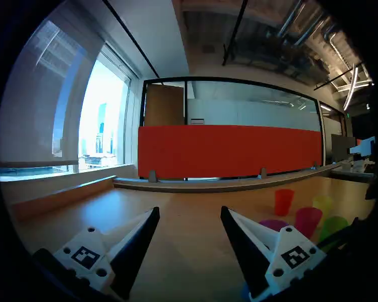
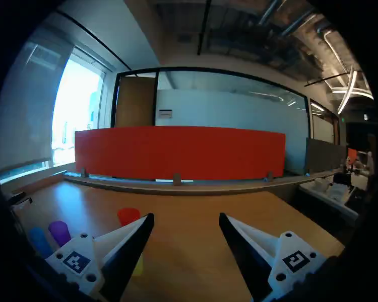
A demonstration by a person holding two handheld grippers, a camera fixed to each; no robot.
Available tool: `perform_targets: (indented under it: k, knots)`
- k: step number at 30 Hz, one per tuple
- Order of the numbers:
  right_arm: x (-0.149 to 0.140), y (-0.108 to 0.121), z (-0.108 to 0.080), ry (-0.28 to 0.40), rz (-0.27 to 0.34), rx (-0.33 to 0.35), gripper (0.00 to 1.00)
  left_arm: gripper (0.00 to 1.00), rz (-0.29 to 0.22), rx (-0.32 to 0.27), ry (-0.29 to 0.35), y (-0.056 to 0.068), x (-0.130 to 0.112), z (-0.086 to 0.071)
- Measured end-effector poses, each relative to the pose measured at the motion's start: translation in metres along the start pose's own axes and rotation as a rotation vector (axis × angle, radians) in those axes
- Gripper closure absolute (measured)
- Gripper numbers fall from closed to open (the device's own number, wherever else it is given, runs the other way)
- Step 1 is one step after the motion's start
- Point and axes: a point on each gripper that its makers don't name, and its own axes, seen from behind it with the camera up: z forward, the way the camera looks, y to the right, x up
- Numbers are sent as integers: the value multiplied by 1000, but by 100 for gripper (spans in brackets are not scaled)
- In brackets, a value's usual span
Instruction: Pour water
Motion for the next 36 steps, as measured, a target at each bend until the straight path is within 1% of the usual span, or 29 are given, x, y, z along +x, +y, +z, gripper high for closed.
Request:
perform_targets:
  k: [8, 15, 24, 29, 36]
  knots:
    - [4, 2, -2, 3, 0, -2, 0, 10, 4, -3, -14, 1, -5, 2]
    - [-1, 3, -3, 3, 3, -1, 0, 10, 5, -3, -38, 2, -11, 5]
    - [-2, 8, -6, 4, 6, 1, 0, 10, 6, -6, -45, 3, -12, 6]
    - [-1, 10, -9, 16, -5, 5, 0, 10, 6, -13, -46, 4, -12, 6]
    - [-1, 7, -10, 41, -38, 18, 0, 10, 7, -13, -46, 4, -12, 6]
